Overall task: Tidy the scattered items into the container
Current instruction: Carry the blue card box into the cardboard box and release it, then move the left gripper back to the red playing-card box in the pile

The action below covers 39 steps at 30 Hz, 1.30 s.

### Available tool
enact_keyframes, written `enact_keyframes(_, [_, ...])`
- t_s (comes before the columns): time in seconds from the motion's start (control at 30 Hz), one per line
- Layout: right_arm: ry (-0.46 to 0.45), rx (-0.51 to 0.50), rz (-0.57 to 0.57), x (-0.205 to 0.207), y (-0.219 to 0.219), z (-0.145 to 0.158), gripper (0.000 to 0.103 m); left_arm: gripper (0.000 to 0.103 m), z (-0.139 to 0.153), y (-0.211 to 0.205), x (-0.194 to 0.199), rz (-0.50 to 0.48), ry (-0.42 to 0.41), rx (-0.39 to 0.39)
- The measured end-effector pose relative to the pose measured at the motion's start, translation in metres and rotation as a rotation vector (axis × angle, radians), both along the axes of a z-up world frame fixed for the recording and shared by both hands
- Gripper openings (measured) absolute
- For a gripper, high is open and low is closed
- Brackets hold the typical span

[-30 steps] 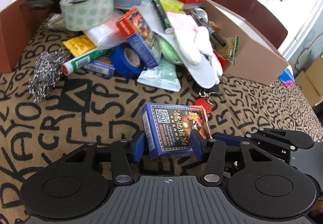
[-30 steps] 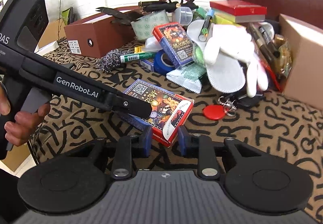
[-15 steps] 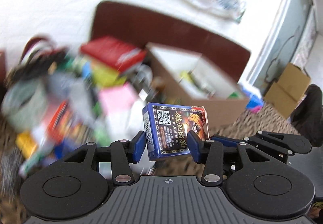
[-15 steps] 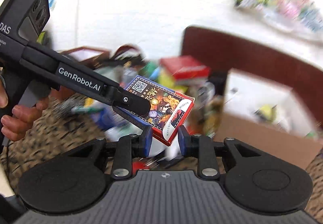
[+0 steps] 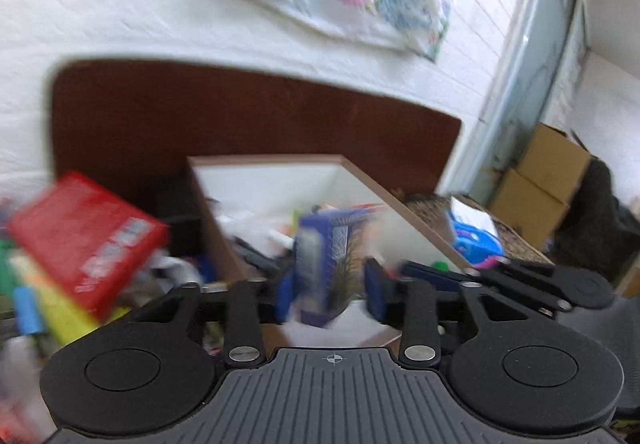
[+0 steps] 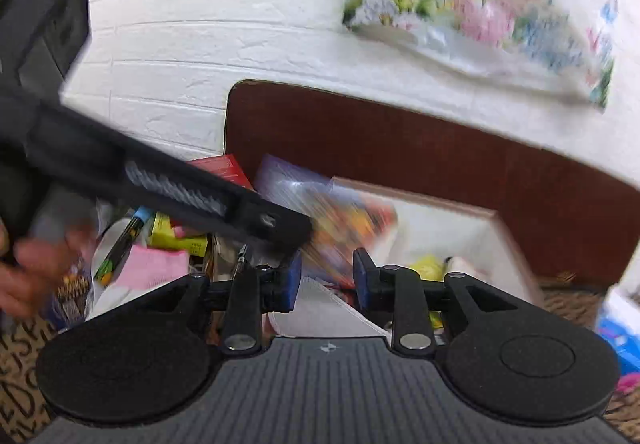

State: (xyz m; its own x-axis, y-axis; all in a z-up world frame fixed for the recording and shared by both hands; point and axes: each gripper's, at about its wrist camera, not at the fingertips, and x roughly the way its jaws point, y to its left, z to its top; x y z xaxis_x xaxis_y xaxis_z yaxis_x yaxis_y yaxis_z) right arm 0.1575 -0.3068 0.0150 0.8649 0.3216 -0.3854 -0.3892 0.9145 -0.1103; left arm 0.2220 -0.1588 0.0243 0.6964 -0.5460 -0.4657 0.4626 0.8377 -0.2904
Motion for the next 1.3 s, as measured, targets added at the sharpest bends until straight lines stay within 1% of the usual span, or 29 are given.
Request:
enact_keyframes(0.13, [0.026, -0.082, -0.026, 0.036, 0.007, -0.016, 0.032, 0.046, -0.016, -0.018, 0.034, 0.025, 0.025, 0.025])
enact_keyframes(0.2, [0.058, -0.076, -0.042, 0.052, 0.003, -0.025, 0.032, 0.046, -0.024, -0.023, 0.051, 0.051, 0.045, 0.049])
enact_keyframes(0.23, [0.066, -0.074, -0.053, 0.057, 0.001, -0.028, 0.032, 0.049, -0.026, -0.023, 0.057, 0.063, 0.051, 0.056])
enact_keyframes(0.27, [0.069, -0.072, -0.066, 0.059, -0.003, -0.031, 0.033, 0.061, -0.029, -0.022, 0.06, 0.075, 0.054, 0.056])
enact_keyframes(0.3, [0.069, -0.07, -0.075, 0.06, -0.006, -0.033, 0.037, 0.076, -0.03, -0.02, 0.061, 0.087, 0.049, 0.051])
enact_keyframes(0.33, [0.069, -0.068, -0.081, 0.059, -0.009, -0.035, 0.042, 0.083, -0.03, -0.017, 0.061, 0.104, 0.034, 0.045])
enact_keyframes(0.37, [0.069, -0.065, -0.086, 0.059, -0.012, -0.036, 0.056, 0.092, -0.029, -0.014, 0.059, 0.124, 0.013, 0.044])
enact_keyframes(0.4, [0.068, -0.064, -0.093, 0.058, -0.014, -0.038, 0.072, 0.096, -0.029, -0.012, 0.057, 0.143, -0.008, 0.047])
enact_keyframes(0.43, [0.061, -0.062, -0.099, 0.057, -0.015, -0.04, 0.079, 0.098, -0.029, -0.011, 0.056, 0.153, -0.021, 0.052])
enact_keyframes(0.47, [0.052, -0.062, -0.105, 0.055, -0.015, -0.041, 0.09, 0.103, -0.029, -0.01, 0.055, 0.157, -0.021, 0.058])
enact_keyframes(0.5, [0.046, -0.065, -0.11, 0.055, -0.014, -0.042, 0.096, 0.103, -0.029, -0.01, 0.054, 0.156, -0.011, 0.061])
enact_keyframes(0.57, [0.042, -0.076, -0.109, 0.052, -0.011, -0.043, 0.1, 0.103, -0.031, -0.008, 0.049, 0.145, 0.015, 0.063])
enact_keyframes(0.6, [0.048, -0.082, -0.106, 0.051, -0.01, -0.043, 0.102, 0.103, -0.031, -0.008, 0.046, 0.139, 0.021, 0.063])
enact_keyframes(0.77, [0.066, -0.093, -0.096, 0.046, -0.001, -0.039, 0.102, 0.103, -0.033, -0.008, 0.024, 0.133, 0.0, 0.099])
enact_keyframes(0.87, [0.07, -0.086, -0.09, 0.038, 0.003, -0.036, 0.103, 0.103, -0.033, -0.008, 0.014, 0.126, 0.006, 0.115])
enact_keyframes(1.17, [0.041, -0.086, -0.069, 0.013, 0.013, -0.018, 0.103, 0.103, -0.022, -0.002, -0.015, 0.114, -0.008, 0.116])
enact_keyframes(1.3, [0.02, -0.076, -0.053, -0.006, 0.02, -0.009, 0.103, 0.103, -0.018, 0.007, -0.033, 0.117, 0.017, 0.101])
